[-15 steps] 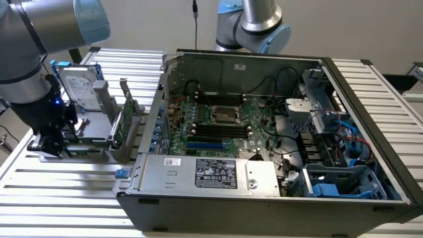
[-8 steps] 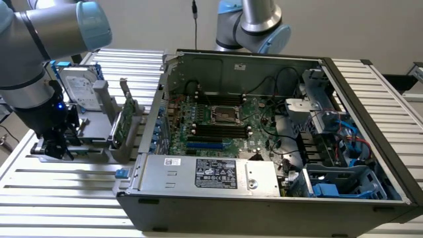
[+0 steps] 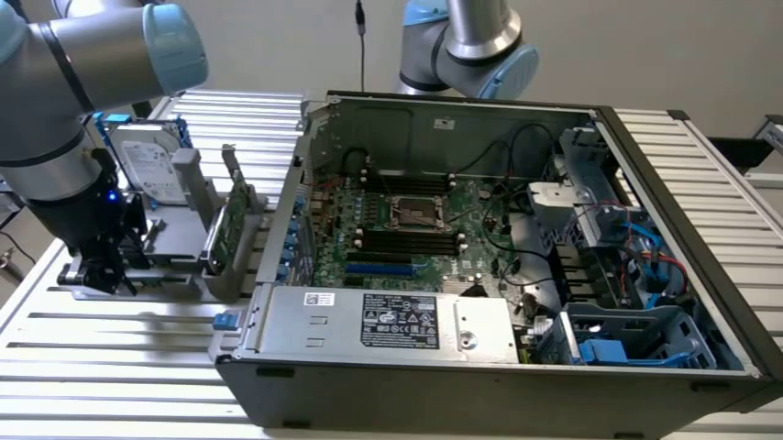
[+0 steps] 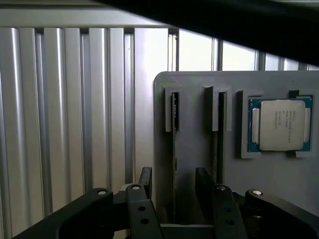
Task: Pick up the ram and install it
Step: 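Pick up the ram and move it above insertion slot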
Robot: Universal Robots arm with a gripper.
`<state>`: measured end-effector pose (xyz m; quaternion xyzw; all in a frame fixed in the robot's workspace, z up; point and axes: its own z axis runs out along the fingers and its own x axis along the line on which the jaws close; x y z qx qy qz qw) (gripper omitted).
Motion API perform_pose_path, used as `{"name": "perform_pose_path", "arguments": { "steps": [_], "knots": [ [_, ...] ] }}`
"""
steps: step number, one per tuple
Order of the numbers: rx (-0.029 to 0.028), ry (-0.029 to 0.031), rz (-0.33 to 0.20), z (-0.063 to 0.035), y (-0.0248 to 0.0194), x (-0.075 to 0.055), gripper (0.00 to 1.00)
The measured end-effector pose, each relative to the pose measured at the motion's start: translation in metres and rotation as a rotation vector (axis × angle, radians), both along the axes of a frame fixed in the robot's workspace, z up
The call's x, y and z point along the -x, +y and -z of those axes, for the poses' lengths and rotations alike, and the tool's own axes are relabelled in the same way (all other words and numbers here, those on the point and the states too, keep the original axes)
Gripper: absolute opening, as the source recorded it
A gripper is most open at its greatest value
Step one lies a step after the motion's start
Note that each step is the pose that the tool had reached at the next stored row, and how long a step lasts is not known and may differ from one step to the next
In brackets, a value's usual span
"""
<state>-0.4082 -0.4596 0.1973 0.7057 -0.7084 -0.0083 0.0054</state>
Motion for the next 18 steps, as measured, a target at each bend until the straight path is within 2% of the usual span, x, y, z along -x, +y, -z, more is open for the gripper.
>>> {"name": "perform_pose_path", "arguments": {
  "steps": [3, 9, 11, 12, 13, 14, 18],
  "knots": [
    [-0.0002, 0.0045, 0.0, -0.0001, 0.001, 0.0001, 0.48],
    [-0.0011, 0.0059, -0.001, 0.0, 0.0014, 0.0001, 0.48],
    [-0.0011, 0.0061, -0.002, 0.0001, 0.0015, 0.0001, 0.46],
    [-0.0012, 0.0059, -0.002, 0.0002, 0.0014, 0.0001, 0.4],
    [-0.0013, 0.0059, -0.002, 0.0004, 0.0014, 0.0001, 0.4],
    [-0.0013, 0.0059, -0.002, 0.0005, 0.0014, 0.0001, 0.33],
    [-0.0013, 0.0059, -0.002, 0.001, 0.0014, -0.0004, 0.33]
  ]
}}
